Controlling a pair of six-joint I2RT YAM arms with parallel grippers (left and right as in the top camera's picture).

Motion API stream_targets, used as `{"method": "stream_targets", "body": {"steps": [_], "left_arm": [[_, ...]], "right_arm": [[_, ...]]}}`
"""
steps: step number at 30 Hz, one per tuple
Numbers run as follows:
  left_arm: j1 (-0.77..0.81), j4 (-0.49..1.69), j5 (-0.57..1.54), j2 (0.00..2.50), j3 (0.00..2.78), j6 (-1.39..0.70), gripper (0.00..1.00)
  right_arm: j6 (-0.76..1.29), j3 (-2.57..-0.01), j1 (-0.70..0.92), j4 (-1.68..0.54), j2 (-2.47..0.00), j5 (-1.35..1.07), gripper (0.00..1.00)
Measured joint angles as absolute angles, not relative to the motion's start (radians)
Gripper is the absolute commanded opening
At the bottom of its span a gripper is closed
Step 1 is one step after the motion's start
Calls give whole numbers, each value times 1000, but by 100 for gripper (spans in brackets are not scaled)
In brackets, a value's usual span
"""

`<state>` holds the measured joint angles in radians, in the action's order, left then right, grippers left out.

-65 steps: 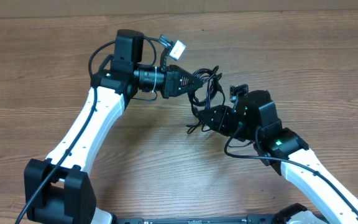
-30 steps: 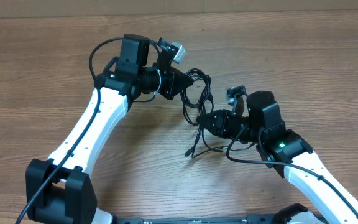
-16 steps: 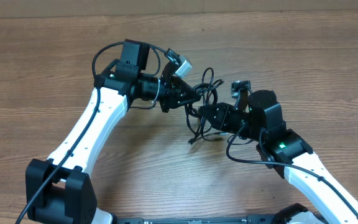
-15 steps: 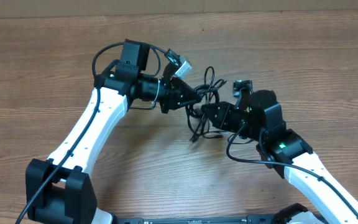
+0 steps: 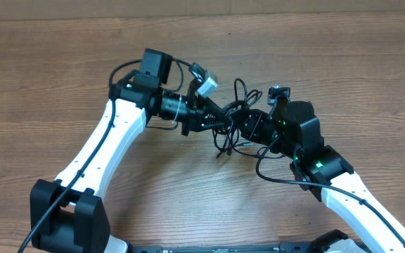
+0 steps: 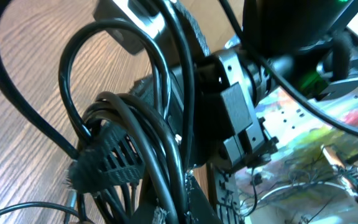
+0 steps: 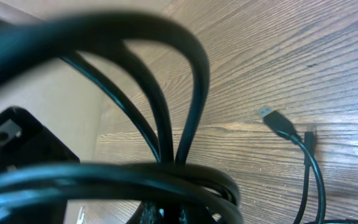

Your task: Untangle cables

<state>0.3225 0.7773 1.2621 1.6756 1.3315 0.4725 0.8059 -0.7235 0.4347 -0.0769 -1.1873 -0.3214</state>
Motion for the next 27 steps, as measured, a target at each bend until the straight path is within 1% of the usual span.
{"method": "stream_targets", "body": {"steps": [1,2,8,10,11,13,16,22,27], "left_arm": [[331,786,1247,1676,1332,479,4],[335,790,1232,1676,1332,481,4],[347,810,1079,1676,1332,487,4],[347,812,1047,1676,1332,487,4],[347,812,1040,1676,1332,487,4],[347,810,1008,1676,1332,486,4],[347,799,960,1676,1332,474,4],[347,739,853,1676,1332,428,4],[347,733,805,1676,1332,417,4]], "right_arm": [[808,-723,435,-77,-1187,-321,8],[810,-723,435,-76,-1187,-326,13],[817,-721,434,-69,-1187,-353,19],[821,-719,433,-68,-1188,-352,29],[816,-718,433,-67,-1188,-351,38],[815,-717,430,-76,-1188,-347,50],[817,-714,426,-115,-1188,-347,63],[818,-713,427,-215,-1188,-391,64],[818,-713,427,-242,-1188,-430,70]]}}
